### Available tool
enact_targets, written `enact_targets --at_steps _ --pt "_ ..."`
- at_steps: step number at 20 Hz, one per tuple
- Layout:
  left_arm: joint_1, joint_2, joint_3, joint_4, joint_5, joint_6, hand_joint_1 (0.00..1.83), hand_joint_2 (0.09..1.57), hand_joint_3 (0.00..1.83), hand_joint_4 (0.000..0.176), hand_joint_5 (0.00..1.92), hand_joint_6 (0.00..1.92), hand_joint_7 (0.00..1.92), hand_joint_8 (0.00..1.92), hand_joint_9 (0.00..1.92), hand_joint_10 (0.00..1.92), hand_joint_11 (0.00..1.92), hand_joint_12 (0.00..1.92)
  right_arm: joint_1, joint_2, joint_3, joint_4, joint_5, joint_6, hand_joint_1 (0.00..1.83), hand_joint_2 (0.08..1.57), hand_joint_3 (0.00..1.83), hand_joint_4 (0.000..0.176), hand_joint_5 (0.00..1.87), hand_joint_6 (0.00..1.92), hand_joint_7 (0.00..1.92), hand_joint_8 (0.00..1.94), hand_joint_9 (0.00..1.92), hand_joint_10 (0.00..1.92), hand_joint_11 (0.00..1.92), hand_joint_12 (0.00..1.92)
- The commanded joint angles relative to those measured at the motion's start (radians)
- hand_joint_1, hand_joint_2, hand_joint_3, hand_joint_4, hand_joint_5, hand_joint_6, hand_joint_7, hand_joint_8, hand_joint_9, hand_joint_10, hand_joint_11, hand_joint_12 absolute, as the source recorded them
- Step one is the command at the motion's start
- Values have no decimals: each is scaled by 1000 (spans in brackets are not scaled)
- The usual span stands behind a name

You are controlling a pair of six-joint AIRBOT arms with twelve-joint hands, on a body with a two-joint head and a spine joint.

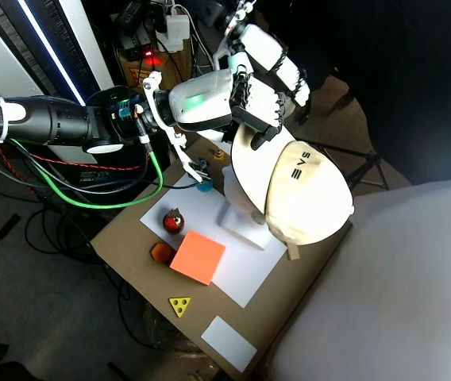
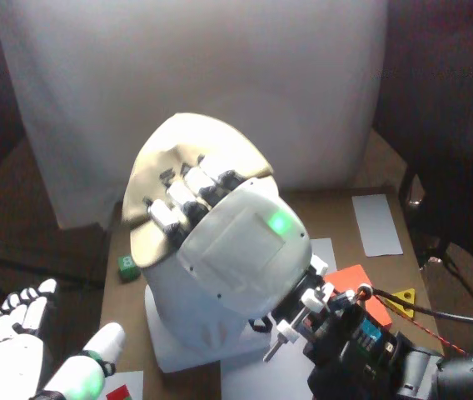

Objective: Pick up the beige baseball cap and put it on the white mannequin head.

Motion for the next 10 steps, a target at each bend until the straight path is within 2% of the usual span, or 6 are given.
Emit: enact_targets --at_steps 1,6,7,8,10 --pt "-2 -1 2 53 -108 0 0 1162 1 0 23 0 6 0 1 0 25 109 -5 4 -11 -44 59 -2 1484 1136 0 0 824 895 907 1023 888 1256 841 1660" --pt "-3 -5 1 37 -117 -10 0 1162 0 0 55 0 48 0 35 0 29 150 -32 11 -59 -9 13 -36 1483 1139 0 0 787 984 906 1008 885 1249 838 1649" --pt "-3 -5 2 37 -119 -10 0 1162 0 0 53 1 45 0 37 2 37 157 -38 12 -75 27 11 -63 1391 1149 3 0 784 1058 917 1045 899 1349 853 1490" --pt "-4 -5 3 39 -122 -10 0 1161 1 0 51 0 37 1 29 2 1 219 -46 14 -88 56 10 -76 1479 1140 0 0 784 988 908 993 892 1257 839 1653" --pt "-6 -5 6 56 -123 -10 0 1161 1 0 50 0 36 1 27 2 0 216 -56 14 -106 133 16 -118 1482 1140 0 0 785 981 910 987 891 1258 835 1664"
